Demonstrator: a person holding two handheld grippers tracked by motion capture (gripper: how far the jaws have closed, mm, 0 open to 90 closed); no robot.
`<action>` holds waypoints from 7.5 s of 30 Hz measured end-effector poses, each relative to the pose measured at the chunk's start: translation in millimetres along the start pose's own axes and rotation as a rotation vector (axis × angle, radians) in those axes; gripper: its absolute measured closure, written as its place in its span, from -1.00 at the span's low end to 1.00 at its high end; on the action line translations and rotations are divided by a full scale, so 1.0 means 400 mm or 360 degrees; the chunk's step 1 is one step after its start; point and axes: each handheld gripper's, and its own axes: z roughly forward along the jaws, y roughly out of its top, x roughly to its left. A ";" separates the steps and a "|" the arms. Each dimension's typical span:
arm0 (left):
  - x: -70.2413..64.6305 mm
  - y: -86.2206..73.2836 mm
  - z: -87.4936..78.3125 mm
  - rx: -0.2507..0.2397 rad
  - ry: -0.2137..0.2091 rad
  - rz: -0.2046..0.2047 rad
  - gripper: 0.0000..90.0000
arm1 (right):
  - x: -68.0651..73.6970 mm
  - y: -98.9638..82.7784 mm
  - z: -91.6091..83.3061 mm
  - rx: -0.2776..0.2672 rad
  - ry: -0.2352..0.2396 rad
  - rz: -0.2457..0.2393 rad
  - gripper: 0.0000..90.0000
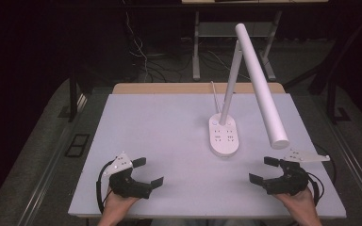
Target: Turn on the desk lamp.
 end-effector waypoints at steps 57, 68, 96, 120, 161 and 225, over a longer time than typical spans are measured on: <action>-0.001 -0.004 -0.010 -0.0008 0.0011 -0.0015 -1.00 | -0.025 0.100 0.008 0.0186 0.0008 -0.0056 -0.99; -0.001 -0.004 -0.010 -0.0011 0.0030 -0.0022 -1.00 | -0.037 0.147 0.037 0.0220 0.0018 -0.0085 -0.99; 0.000 -0.004 -0.009 -0.0002 0.0026 -0.0019 -1.00 | -0.085 0.245 0.108 0.0336 -0.0003 -0.0099 -0.99; -0.001 -0.003 -0.007 0.0004 0.0021 -0.0010 -1.00 | -0.138 0.286 0.201 0.0374 -0.0054 -0.0052 -0.99; -0.004 -0.003 -0.004 0.0025 -0.0006 0.0005 -1.00 | -0.259 0.348 0.285 0.0333 -0.0028 -0.0012 0.85; -0.005 -0.004 0.000 0.0051 -0.0019 0.0009 -1.00 | -0.307 0.282 0.396 0.0369 -0.0042 0.0030 1.00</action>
